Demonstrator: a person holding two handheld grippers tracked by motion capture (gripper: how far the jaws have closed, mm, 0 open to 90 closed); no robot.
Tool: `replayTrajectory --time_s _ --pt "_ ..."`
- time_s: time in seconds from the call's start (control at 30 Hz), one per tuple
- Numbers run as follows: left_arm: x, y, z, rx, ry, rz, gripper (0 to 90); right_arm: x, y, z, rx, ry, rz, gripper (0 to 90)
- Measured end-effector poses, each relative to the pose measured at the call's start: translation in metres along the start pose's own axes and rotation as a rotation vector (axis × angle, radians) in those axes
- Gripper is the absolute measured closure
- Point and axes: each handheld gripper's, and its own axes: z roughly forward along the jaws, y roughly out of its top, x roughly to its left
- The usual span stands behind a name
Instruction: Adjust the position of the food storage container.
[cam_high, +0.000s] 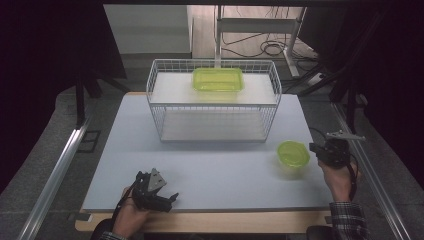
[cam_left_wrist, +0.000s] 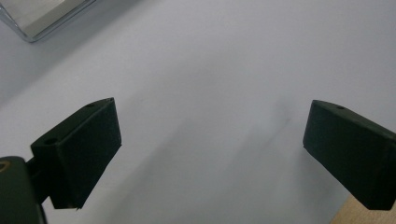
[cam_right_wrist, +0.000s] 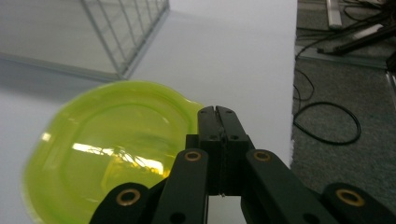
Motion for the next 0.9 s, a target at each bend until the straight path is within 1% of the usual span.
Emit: replayTrajectory --time_s 0.1,0.23,0.33,0.53,0.77,0.9 --pt "0.000 0.000 0.000 0.001 0.001 -0.001 3.9 -0.005 -0.003 0.008 0.015 -0.023 -0.001 89.0" --pt "0.000 0.000 0.000 0.004 0.003 0.006 4.0 -0.007 -0.005 0.013 0.023 -0.026 0.015 88.9" --pt "0.000 0.000 0.001 0.011 0.002 0.010 4.0 -0.004 -0.009 0.017 0.045 -0.019 0.002 88.9" --pt "-0.001 0.000 0.001 0.013 0.003 0.012 4.1 0.003 -0.012 0.020 0.069 -0.034 -0.013 88.9" --pt "-0.001 0.000 0.001 0.013 0.002 0.012 4.1 0.010 -0.014 0.018 0.072 -0.014 0.005 88.9" --pt "-0.001 0.000 0.001 0.014 0.002 0.013 4.2 0.017 -0.014 0.018 0.076 0.005 -0.003 88.9"
